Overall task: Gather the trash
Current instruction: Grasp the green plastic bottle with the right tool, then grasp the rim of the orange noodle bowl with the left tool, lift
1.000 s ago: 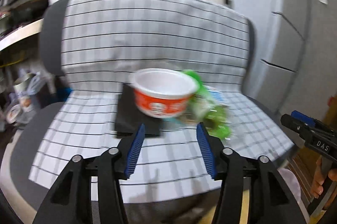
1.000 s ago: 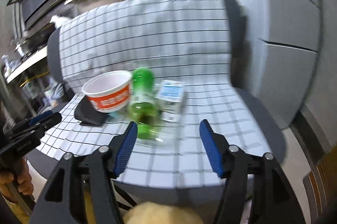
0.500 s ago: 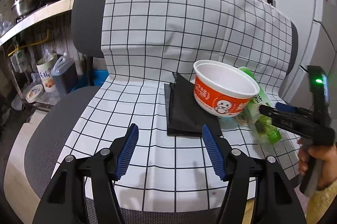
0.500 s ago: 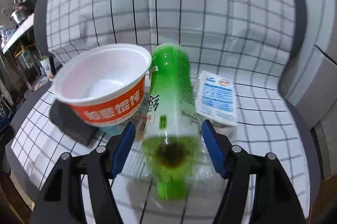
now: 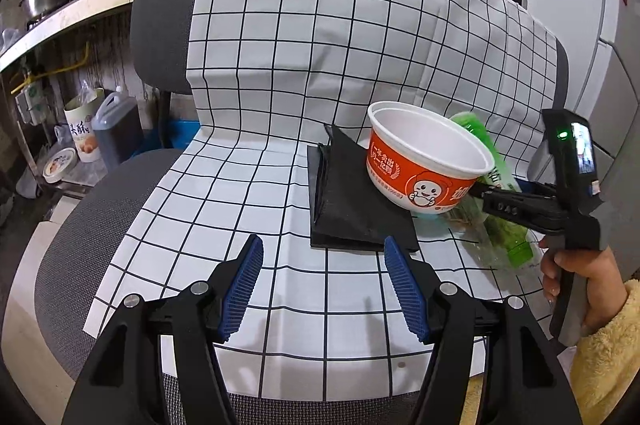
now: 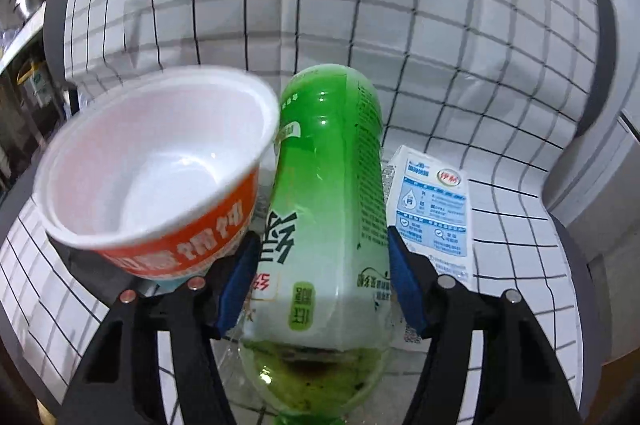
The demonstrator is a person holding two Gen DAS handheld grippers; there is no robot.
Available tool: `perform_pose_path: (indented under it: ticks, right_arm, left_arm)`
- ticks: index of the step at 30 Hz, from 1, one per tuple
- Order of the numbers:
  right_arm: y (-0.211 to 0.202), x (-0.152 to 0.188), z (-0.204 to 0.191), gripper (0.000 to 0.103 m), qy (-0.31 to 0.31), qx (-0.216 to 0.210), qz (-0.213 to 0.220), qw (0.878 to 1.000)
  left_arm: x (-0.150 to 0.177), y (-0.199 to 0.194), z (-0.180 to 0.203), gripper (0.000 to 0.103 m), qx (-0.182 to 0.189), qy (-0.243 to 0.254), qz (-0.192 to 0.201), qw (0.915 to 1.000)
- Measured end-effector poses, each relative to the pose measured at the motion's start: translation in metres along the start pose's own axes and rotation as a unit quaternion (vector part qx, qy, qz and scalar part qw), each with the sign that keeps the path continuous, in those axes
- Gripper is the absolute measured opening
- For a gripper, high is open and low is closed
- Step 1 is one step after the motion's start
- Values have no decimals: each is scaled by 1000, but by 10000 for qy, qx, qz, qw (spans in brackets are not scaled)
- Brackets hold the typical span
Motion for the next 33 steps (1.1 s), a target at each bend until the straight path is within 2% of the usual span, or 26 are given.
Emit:
perform_pose_path:
  ticks: [6,9,13,18,21,23,26,29,33]
  right_arm:
    - [-72,-3,21,61,781,-817,640,9915]
    - [-107,1,36,61,1009,-950,818,9870]
    - [-135,15,56,62,1056,-825,888,9870]
    - [-161,34,77,62,964,-315,1166,9880]
    - [-168,41,89,62,1032,-153,1260,9865]
    - [-171,47,96,62,1136,-102,1279,9852]
    - [-169,55,104,62,1286,-160,1228,9839]
    - [-166,61,106,62,1316,-125,1155,9845]
    - [-166,70,107,62,1399,-178,1084,9840]
  left_arm:
    - [-6,-4,7,64,-52,110,54,9999]
    - [-12,-1,16,64,-33,198,52,9998]
    - [-30,7,33,64,89,324,141,9993]
    - [-68,30,48,61,117,323,273,9990]
    - [-89,52,55,52,285,219,208,9991]
    - [-96,68,55,41,283,155,86,9994]
    - [-96,96,45,34,213,-83,-222,9995]
    - [-88,109,34,34,295,-377,-394,9981]
    - [-69,113,31,33,393,-431,-562,9967]
Point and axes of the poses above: each gripper's, at about its wrist camera, not at the fingertips, and y roughly the way its jaws point, z to its right, x to its underside, the point moved 7 cm from there along y, roughly the way its jaws point, and after that the axes turned 8 degrees about y, right-handed, at the moved point
